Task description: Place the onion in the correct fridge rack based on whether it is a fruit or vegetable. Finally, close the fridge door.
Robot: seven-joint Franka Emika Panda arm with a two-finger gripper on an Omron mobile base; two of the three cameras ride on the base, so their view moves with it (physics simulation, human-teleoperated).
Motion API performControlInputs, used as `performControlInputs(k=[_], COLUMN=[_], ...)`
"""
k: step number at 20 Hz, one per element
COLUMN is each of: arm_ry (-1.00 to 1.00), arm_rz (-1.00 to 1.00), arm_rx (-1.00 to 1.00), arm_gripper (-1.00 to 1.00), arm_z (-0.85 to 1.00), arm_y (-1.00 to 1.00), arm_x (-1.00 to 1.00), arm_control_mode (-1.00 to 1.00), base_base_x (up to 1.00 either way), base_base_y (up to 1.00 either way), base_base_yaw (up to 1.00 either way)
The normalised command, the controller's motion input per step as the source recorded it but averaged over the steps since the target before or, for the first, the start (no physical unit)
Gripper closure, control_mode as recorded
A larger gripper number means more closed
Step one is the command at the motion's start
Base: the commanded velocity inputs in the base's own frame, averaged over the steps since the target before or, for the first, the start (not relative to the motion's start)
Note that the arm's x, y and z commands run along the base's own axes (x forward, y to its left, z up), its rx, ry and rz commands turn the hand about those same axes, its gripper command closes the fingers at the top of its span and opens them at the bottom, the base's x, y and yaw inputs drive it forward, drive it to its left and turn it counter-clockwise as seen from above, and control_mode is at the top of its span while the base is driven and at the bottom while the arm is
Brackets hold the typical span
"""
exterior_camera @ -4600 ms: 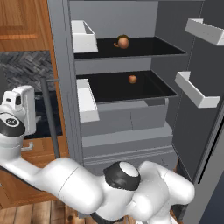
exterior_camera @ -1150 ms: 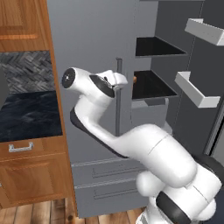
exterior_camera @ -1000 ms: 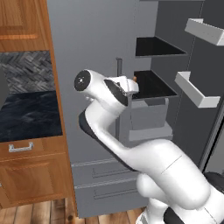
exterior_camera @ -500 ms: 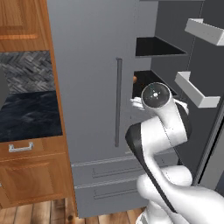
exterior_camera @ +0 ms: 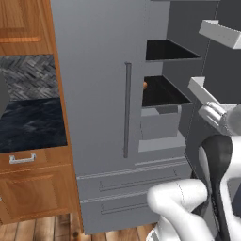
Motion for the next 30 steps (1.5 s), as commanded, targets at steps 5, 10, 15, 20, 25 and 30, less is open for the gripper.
performControlInputs(k=[5,10,15,20,25,30], arm_ry=[-0.25,-0.31,-0.28,-0.12,-0.02,0.00], arm_rz=[-0.08,0.00,0.00,0.00,0.05,0.08], arm_rx=[0.35,0.31,0.31,0.34,0.35,0.33], arm_gripper=[-1.00,-1.00,-1.00,-1.00,-1.00,-1.00], arm_z=[0.00,-0.11,-0.25,-0.35,-0.56,-0.44], arm_y=[-1.00,-1.00,-1.00,-1.00,-0.86,-0.65], arm_x=[-0.78,-0.16,0.05,0.50,0.92,0.99], arm_control_mode=[-1.00,-1.00,-1.00,-1.00,-1.00,-1.00], base_base_x=[0.00,0.00,0.00,0.00,0.00,0.00], base_base_y=[0.00,0.00,0.00,0.00,0.00,0.00], base_base_yaw=[0.00,0.00,0.00,0.00,0.00,0.00])
